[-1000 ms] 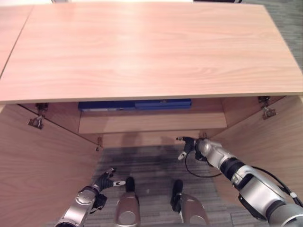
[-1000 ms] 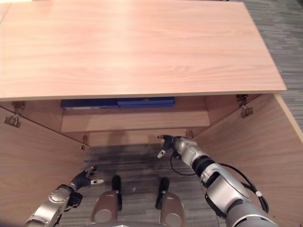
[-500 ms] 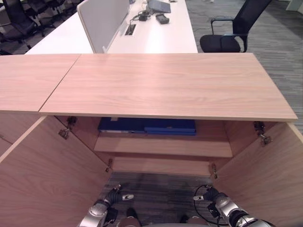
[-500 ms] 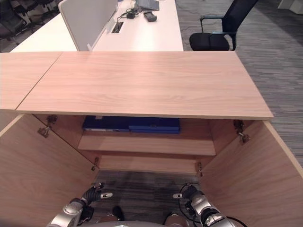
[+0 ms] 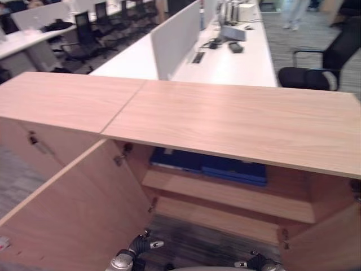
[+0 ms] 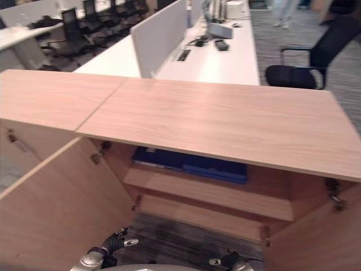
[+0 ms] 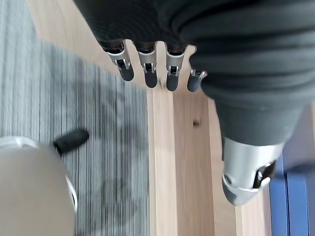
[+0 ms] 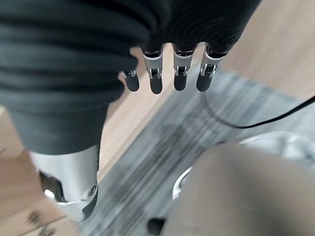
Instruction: Put the empty folder in the office cabinet
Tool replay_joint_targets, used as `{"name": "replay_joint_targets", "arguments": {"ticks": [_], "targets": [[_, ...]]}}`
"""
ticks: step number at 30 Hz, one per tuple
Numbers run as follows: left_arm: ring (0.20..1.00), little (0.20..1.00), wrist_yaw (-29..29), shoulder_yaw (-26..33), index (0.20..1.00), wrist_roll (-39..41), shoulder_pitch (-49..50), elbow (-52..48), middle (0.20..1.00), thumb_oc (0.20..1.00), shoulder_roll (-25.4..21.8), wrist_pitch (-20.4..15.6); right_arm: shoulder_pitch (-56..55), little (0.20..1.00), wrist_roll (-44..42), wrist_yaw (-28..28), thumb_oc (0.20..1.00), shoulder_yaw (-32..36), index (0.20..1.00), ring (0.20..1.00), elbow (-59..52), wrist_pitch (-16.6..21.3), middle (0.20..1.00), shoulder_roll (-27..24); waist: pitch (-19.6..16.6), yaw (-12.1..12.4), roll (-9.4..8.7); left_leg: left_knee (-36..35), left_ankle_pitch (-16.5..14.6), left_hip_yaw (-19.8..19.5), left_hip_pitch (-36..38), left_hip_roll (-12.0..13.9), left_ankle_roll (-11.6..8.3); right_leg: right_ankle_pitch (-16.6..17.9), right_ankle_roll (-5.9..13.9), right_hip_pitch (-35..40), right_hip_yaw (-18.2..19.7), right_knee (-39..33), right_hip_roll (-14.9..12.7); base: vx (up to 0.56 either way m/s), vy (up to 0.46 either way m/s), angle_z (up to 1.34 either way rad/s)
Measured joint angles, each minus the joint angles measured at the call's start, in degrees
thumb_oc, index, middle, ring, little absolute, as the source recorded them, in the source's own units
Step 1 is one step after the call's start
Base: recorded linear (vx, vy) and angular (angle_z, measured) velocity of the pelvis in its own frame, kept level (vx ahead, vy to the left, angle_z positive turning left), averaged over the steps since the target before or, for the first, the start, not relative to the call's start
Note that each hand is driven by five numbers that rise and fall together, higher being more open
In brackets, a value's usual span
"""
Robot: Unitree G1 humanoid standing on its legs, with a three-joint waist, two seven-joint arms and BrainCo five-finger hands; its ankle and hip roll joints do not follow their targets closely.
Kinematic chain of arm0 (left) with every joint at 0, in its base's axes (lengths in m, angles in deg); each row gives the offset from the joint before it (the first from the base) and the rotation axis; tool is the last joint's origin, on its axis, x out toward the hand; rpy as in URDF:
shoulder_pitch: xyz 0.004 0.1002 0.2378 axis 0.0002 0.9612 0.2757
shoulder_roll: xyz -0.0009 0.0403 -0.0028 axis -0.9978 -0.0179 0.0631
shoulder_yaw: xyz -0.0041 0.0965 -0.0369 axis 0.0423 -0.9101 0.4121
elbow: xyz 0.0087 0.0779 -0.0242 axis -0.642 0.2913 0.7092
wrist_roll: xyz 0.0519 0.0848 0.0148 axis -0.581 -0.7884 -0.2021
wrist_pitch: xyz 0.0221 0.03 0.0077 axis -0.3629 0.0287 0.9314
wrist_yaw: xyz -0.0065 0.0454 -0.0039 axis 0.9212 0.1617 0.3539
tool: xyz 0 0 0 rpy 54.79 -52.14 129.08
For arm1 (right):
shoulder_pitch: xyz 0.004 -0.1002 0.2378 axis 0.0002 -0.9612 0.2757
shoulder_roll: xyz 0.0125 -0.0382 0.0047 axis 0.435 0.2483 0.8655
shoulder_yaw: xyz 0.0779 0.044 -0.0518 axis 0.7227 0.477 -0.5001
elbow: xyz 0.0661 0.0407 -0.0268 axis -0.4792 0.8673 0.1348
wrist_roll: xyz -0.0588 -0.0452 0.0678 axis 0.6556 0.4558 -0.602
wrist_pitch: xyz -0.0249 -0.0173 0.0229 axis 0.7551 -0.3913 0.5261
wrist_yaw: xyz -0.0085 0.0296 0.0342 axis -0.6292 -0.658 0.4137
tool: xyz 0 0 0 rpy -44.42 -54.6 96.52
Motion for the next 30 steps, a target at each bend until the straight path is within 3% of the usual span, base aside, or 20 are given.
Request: {"name": "replay_joint_targets", "arguments": {"ticks": [1, 2, 4, 5, 6, 7, 10, 15, 19, 22, 23, 24, 25, 26, 28, 30], "targets": [[1.000, 1.000, 0.23, -2.15, 1.000, -0.10, -1.65, 1.14, 1.000, 1.000, -0.66, 0.04, 0.43, 1.000, -0.03, -0.01, 1.000, 0.56, 1.000, 1.000, -0.34, 0.28, 1.000, 0.05, 0.32, -0.98, 0.17, 0.23, 0.16, -3.82, 0.30, -1.18, 1.28, -0.07, 0.16, -2.11, 6.19, 5.64, -1.75, -0.05, -0.011, 0.98], [1.000, 1.000, 0.44, -2.49, 1.000, -0.13, -2.21, 1.62, 1.000, 1.000, -0.54, -0.30, 0.64, 1.000, -0.25, 0.12, 1.000, 0.25, 1.000, 1.000, -0.26, 0.48, 1.000, 0.55, 0.61, -0.69, 0.51, 0.50, 0.60, -5.16, -0.20, -1.38, 2.06, -1.18, -0.26, -4.05, 12.32, 5.82, 0.13, -0.06, -0.012, 1.06], [1.000, 1.000, 0.67, -2.35, 1.000, -0.10, -4.90, 4.53, 1.000, 1.000, -1.18, -0.47, 1.39, 1.000, -1.98, 0.10, 1.000, -0.03, 1.000, 1.000, -0.75, 1.43, 1.000, 1.64, 1.49, -1.77, 0.11, 0.69, 1.37, -8.19, -1.69, -1.10, 2.51, -3.36, -0.31, -6.38, 26.11, 3.50, 6.61, 0.04, -0.119, 0.76], [1.000, 1.000, 0.87, -2.48, 1.000, -0.09, -6.04, 5.00, 1.000, 1.000, -0.84, -0.89, 1.99, 1.000, -2.59, 0.06, 1.000, 0.02, 1.000, 1.000, -1.49, 1.52, 1.000, 2.36, 2.95, -1.62, -1.11, 0.60, 2.15, -9.80, -1.89, -1.14, 2.03, -4.17, -0.90, -7.02, 28.20, 1.01, 9.29, 0.05, -0.203, 1.34], [1.000, 1.000, 1.12, -2.22, 1.000, -0.11, -6.97, 7.09, 1.000, 1.000, -0.45, -1.08, 1.67, 1.000, -3.99, -0.02, 1.000, -0.12, 1.000, 1.000, -1.97, 1.79, 1.000, 2.53, 3.13, -2.73, -1.54, 1.59, 2.13, -12.96, -3.21, -1.27, 1.72, -3.82, -1.21, -5.55, 28.10, -5.46, 11.21, 0.05, -0.216, 1.16], [1.000, 1.000, 1.24, -2.23, 1.000, -0.11, -7.25, 7.19, 1.000, 1.000, -0.36, -1.27, 1.68, 1.000, -4.49, 0.09, 1.000, -0.08, 1.000, 1.000, -1.91, 1.69, 1.000, 2.82, 3.03, -2.52, -2.49, 1.19, 2.43, -13.15, -2.94, -1.71, 1.47, -2.73, -1.82, -5.83, 27.66, -7.54, 11.32, 0.04, -0.165, 0.93], [1.000, 1.000, 1.74, -2.08, 1.000, 0.02, -4.91, 10.38, 1.000, 1.000, 1.17, -1.98, 0.54, 1.000, -4.49, 0.75, 1.000, 0.03, 1.000, 1.000, -1.31, 1.87, 1.000, 3.24, 2.98, -0.72, -2.69, 1.76, 1.68, -14.57, -2.80, -0.33, -0.32, -2.18, -2.63, -4.22, 25.63, -8.58, 12.70, 0.06, -0.244, 0.20], [1.000, 1.000, 2.78, -1.75, 1.000, 2.24, -5.14, 14.04, 1.000, 1.000, 2.59, -2.46, 0.38, 1.000, -4.52, 0.71, 1.000, 0.85, 1.000, 1.000, -0.53, 2.21, 1.000, 2.49, 2.55, -0.46, -1.70, 3.37, 2.44, -17.70, -4.81, 1.75, -1.84, -2.15, -4.54, -2.70, 22.29, -10.62, 16.02, -0.02, -0.183, 0.33], [1.000, 1.000, 2.91, -2.72, 1.000, 2.49, -7.89, 14.51, 1.000, 1.000, 4.43, -2.55, -0.39, 1.000, -4.51, 0.53, 1.000, 1.17, 1.000, 1.000, 1.25, 2.70, 1.000, 1.03, 2.73, -0.71, -2.00, 8.33, 3.06, -20.18, -9.29, 1.26, -3.24, -2.75, -5.87, -1.32, 16.56, -11.87, 16.59, -0.06, -0.119, 0.75], [1.000, 1.000, 2.91, -3.37, 1.000, 4.06, -8.12, 13.96, 1.000, 1.000, 4.54, -2.63, -0.72, 1.000, -4.52, 0.29, 1.000, 1.23, 1.000, 1.000, 3.09, 2.44, 1.000, 0.77, 3.15, -0.30, -1.71, 7.98, 2.47, -14.73, -9.88, 2.71, -2.82, -5.47, -7.96, -2.36, 14.01, -8.69, 17.09, -0.01, -0.030, 0.48], [1.000, 1.000, 3.01, -3.37, 1.000, 4.64, -7.65, 14.05, 1.000, 1.000, 3.98, -2.38, -0.78, 1.000, -4.52, 0.27, 1.000, 1.24, 1.000, 1.000, 3.10, 2.48, 1.000, 0.86, 3.24, -0.10, -2.21, 8.22, -0.62, -9.15, -10.55, 4.35, -2.34, -7.04, -8.48, -3.07, 14.07, -6.60, 16.78, 0.05, -0.029, 0.17], [1.000, 1.000, 3.05, -3.35, 1.000, 4.67, -7.63, 14.14, 1.000, 1.000, 3.70, -2.33, -1.09, 1.000, -4.52, 0.12, 1.000, 1.26, 1.000, 1.000, 3.14, 2.43, 1.000, 0.89, 3.49, -0.36, -3.36, 8.55, -2.79, -7.40, -10.08, 4.44, -2.89, -7.34, -8.79, -3.37, 13.86, -6.55, 16.14, 0.01, -0.006, 0.11], [1.000, 1.000, 3.13, -3.11, 1.000, 4.85, -7.54, 14.04, 1.000, 1.000, 3.46, -2.30, -1.29, 1.000, -4.52, -0.06, 1.000, 1.12, 1.000, 1.000, 3.17, 2.37, 1.000, 0.78, 3.41, -0.16, -3.83, 9.70, -3.38, -5.00, -9.59, 4.29, -1.03, -6.69, -9.31, -3.05, 13.26, -6.54, 14.82, 0.03, 0.009, 0.15], [1.000, 1.000, 3.12, -1.29, 1.000, 5.28, -6.55, 14.17, 1.000, 1.000, 3.65, -2.33, -1.62, 1.000, -4.50, -0.11, 1.000, 0.97, 1.000, 1.000, 3.27, 2.34, 1.000, 0.62, 2.99, -0.50, -4.61, 11.10, -3.89, -1.69, -9.10, 4.27, -0.08, -5.98, -8.54, -2.38, 12.74, -7.53, 14.16, 0.05, 0.027, 0.15], [1.000, 1.000, 3.23, 0.65, 1.000, 6.27, -5.66, 14.98, 1.000, 1.000, 4.33, -2.42, -2.89, 1.000, -4.48, -0.13, 1.000, 0.92, 1.000, 1.000, 3.31, 2.34, 1.000, -0.23, 1.68, -0.64, -2.66, 9.99, -2.15, -2.47, -6.89, 4.50, -0.53, -5.72, -7.85, -0.58, 11.94, -8.65, 15.69, 0.04, 0.045, 0.21], [1.000, 1.000, 3.14, 1.01, 1.000, 6.69, -5.81, 16.29, 1.000, 1.000, 3.83, -2.73, -2.51, 1.000, -4.50, -0.10, 1.000, 1.62, 1.000, 1.000, 3.24, 2.46, 1.000, 0.02, 1.31, -0.52, -2.19, 7.39, -0.41, -3.66, -6.00, 3.69, -0.84, -5.60, -7.33, -0.48, 10.80, -8.92, 15.18, 0.02, 0.075, 0.36]]}}
